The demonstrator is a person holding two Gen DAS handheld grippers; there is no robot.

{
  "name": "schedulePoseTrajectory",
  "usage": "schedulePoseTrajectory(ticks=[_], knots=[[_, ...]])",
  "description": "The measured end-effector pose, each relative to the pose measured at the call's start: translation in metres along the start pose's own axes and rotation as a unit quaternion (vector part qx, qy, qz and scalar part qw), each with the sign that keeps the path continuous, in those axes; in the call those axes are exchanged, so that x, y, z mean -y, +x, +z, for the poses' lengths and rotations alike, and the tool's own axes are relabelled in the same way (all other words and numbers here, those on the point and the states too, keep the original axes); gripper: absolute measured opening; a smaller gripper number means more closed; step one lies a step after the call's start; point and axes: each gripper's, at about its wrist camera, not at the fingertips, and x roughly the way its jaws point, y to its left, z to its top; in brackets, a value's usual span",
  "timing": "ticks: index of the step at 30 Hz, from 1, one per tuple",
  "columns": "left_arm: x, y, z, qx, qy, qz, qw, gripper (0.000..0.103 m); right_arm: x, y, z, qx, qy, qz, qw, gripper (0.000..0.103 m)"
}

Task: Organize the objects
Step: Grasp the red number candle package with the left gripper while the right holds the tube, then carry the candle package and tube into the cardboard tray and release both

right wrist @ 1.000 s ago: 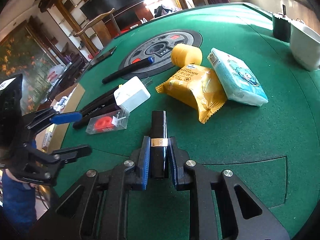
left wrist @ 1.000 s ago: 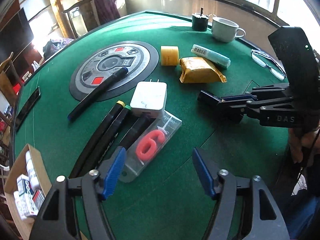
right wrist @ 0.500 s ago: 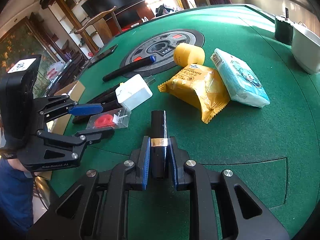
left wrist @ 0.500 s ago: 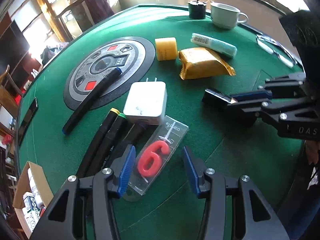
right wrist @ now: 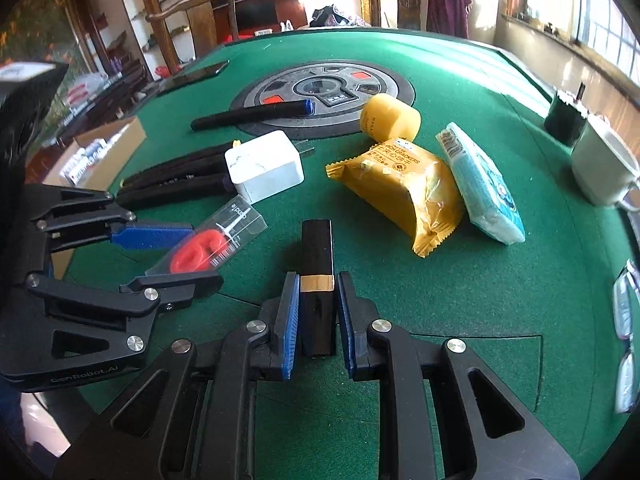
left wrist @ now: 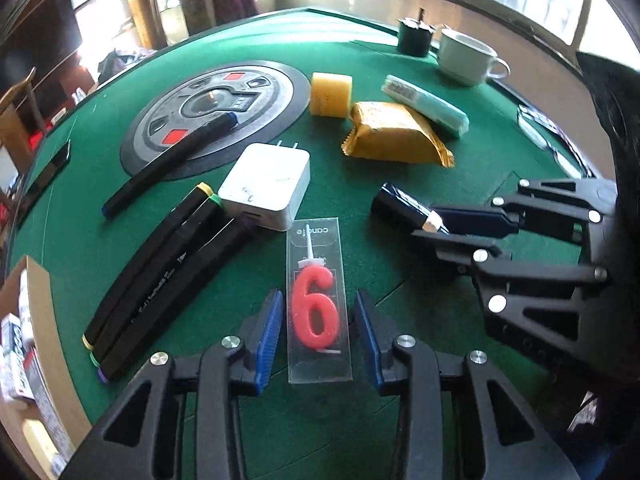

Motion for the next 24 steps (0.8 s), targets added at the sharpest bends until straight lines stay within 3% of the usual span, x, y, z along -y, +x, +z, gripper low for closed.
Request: schedulePoseTrajectory(ticks=[6, 8, 12, 15, 16, 19, 24], knots=[[0.002, 0.001, -0.003, 0.016, -0.017, 0.016, 0.9996, 0.039, -0.014, 0.005, 0.002, -0.007, -0.041, -0.038, 0.998, 0.019], [0.002, 0.001, -0.003, 0.018, -0.023, 0.025, 0.9993, 0.047, -0.013, 0.005, 0.002, -0.007, -0.038, -0.035, 0.999, 0.019], [-0.001, 0.001, -0.005, 0.029, -0.03, 0.024, 0.9988, 0.048, -0.009, 0.005, 0.001, -0.008, -0.03, -0.02, 0.999, 0.028], [0.0, 0.001, -0.006, 0.035, -0.038, 0.03, 0.9982, 0.047, -0.011, 0.005, 0.001, -0.007, -0.033, -0.031, 0.999, 0.027], [0.0, 0.0, -0.007, 0.036, -0.04, 0.029, 0.9981, 0.045, -0.012, 0.005, 0.001, -0.006, -0.034, -0.034, 0.999, 0.019], [0.002, -0.002, -0.008, 0.042, -0.045, 0.024, 0.9978, 0.027, -0.014, 0.004, 0.0, -0.002, -0.034, -0.038, 0.999, 0.017], [-0.008, -0.008, -0.015, 0.052, -0.087, 0.019, 0.9947, 0.027, -0.006, -0.009, -0.003, 0.031, -0.01, -0.038, 0.999, 0.017]])
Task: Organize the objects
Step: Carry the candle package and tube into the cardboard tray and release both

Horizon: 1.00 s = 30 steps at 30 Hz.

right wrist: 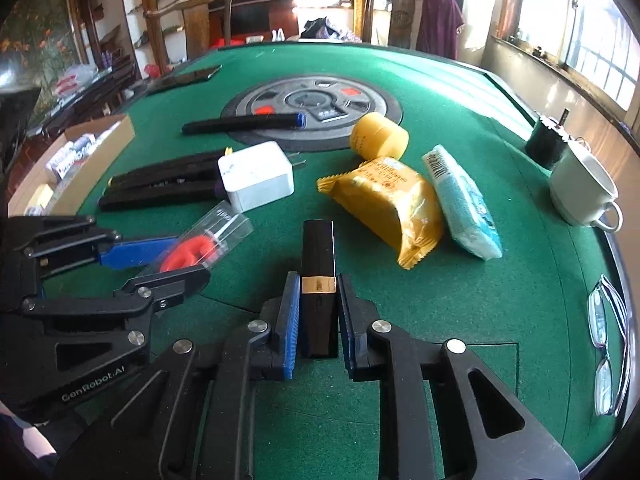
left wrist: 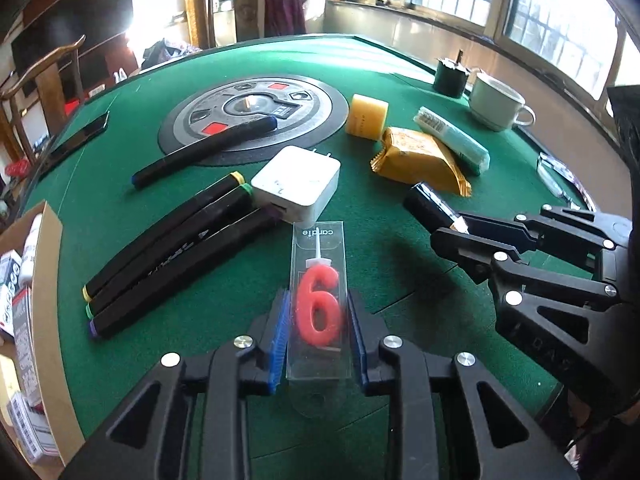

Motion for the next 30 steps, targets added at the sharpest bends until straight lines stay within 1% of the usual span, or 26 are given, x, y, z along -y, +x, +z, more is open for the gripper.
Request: schedulePoseTrajectory(ticks=[2, 5, 8, 11, 12, 14, 17, 21, 25, 30], knots=[[-0.005, -0.004, -0.002, 0.009, -0.016, -0.005, 0.9998, 0.027, 0.002, -0.002, 0.0, 0.004, 0.006, 0.001, 1.0, 0.017], [-0.011, -0.016, -0.009, 0.033, -0.04, -0.016, 0.9985, 0.027, 0.007, -0.002, 0.001, 0.005, 0.016, 0.017, 1.0, 0.017], [-0.011, -0.028, -0.016, 0.056, -0.046, 0.0, 0.9973, 0.027, 0.007, -0.002, 0.002, 0.006, 0.017, 0.016, 1.0, 0.017], [-0.008, -0.044, -0.023, 0.085, -0.04, 0.029, 0.9952, 0.027, 0.005, -0.003, 0.002, 0.008, 0.014, 0.014, 1.0, 0.017], [-0.009, -0.048, -0.024, 0.091, -0.04, 0.032, 0.9945, 0.027, 0.005, -0.004, 0.002, 0.01, 0.014, 0.015, 1.0, 0.017], [-0.011, -0.055, -0.025, 0.098, -0.04, 0.036, 0.9938, 0.027, 0.006, -0.006, 0.002, 0.014, 0.016, 0.011, 1.0, 0.017], [-0.016, -0.066, -0.027, 0.111, -0.04, 0.053, 0.9916, 0.027, 0.005, -0.01, 0.002, 0.025, 0.016, -0.002, 1.0, 0.017], [-0.021, -0.078, -0.03, 0.126, -0.038, 0.079, 0.9881, 0.027, -0.001, -0.014, 0.0, 0.021, 0.021, 0.02, 0.999, 0.017], [-0.028, -0.084, -0.033, 0.136, -0.043, 0.099, 0.9849, 0.027, -0.018, -0.019, 0.0, 0.019, 0.006, 0.037, 0.999, 0.017], [-0.04, -0.095, -0.038, 0.148, -0.06, 0.105, 0.9815, 0.027, -0.044, -0.031, 0.003, 0.024, -0.02, 0.055, 0.998, 0.017]])
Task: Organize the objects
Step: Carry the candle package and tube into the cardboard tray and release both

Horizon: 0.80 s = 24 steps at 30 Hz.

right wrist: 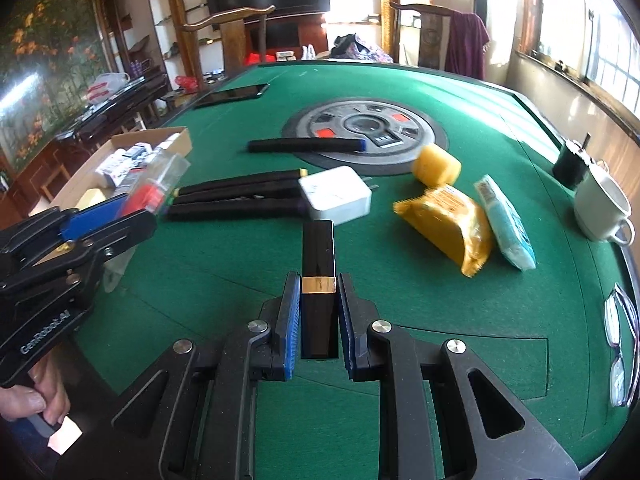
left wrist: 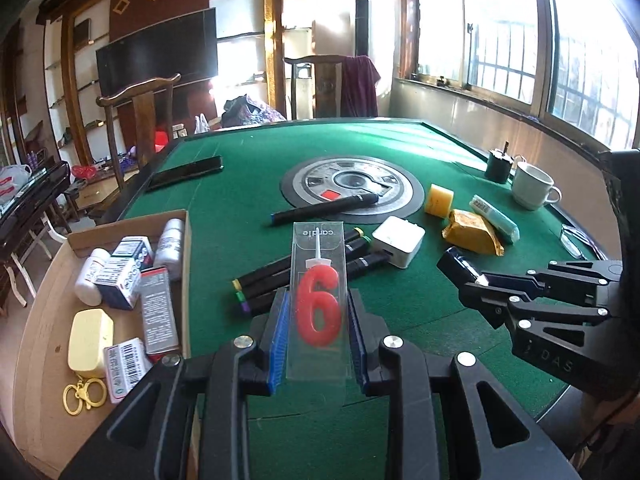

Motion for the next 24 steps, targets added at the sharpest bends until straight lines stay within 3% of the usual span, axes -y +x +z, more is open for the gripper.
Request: schedulePoseTrajectory(ticks=[14, 24], knots=[[-0.047, -0.041, -0.001, 0.038, -0.047, 0.012, 0.9981, 0.028, -0.057, -0.022, 0.017, 0.007, -0.04, 0.043, 0.998, 0.017], [-0.118, -0.075, -0.014, 0.054, -0.11, 0.042, 0.9916, 0.028, -0.14, -0.023, 0.026, -0.009, -0.099, 0.112, 0.989, 0.017]])
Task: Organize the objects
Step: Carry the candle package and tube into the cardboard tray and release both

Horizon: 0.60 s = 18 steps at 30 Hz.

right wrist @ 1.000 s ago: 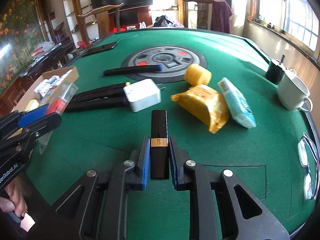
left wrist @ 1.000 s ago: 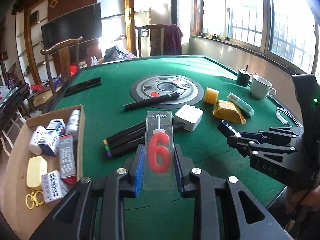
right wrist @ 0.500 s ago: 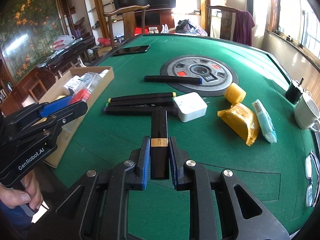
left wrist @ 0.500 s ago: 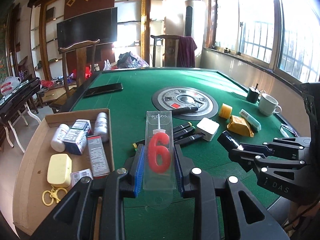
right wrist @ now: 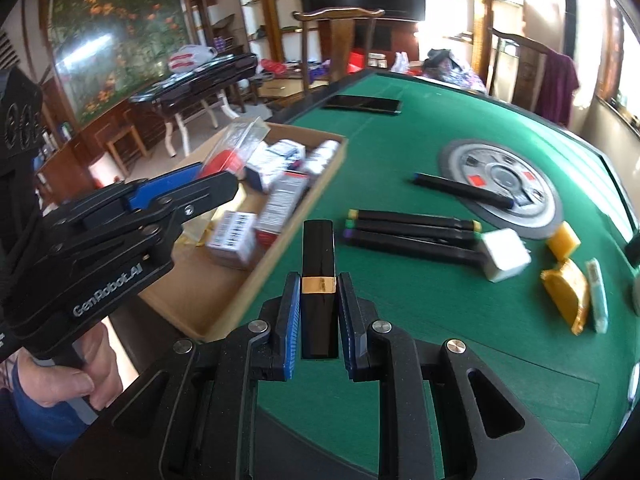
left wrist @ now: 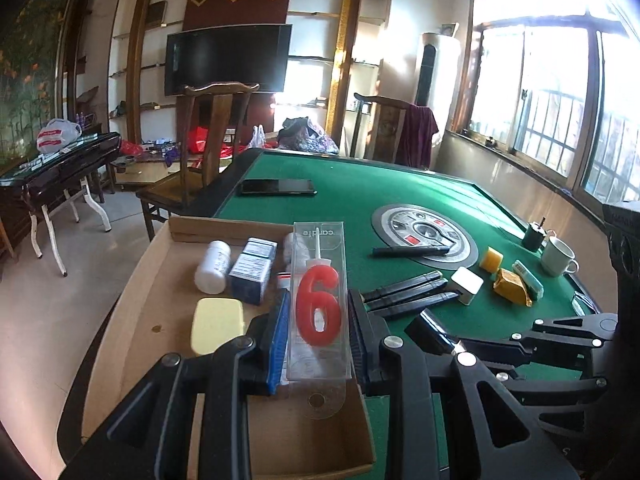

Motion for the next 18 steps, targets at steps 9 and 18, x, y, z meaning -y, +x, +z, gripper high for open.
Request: schedulePoseTrajectory(ticks=[9, 18], knots=[[-0.067, -0.003, -0.016, -0.021, -0.049, 0.039, 0.9978, 0.028, -0.07, 0.043, 0.007, -0.046, -0.05, 0.061, 0.996, 0.017], [-0.101, 0.025, -0.036, -0.065, -0.094, 0.042, 0.9926, 0.028, -0.092, 0.074, 0.014, -0.075, -0.043, 0.09, 0.992, 0.017]])
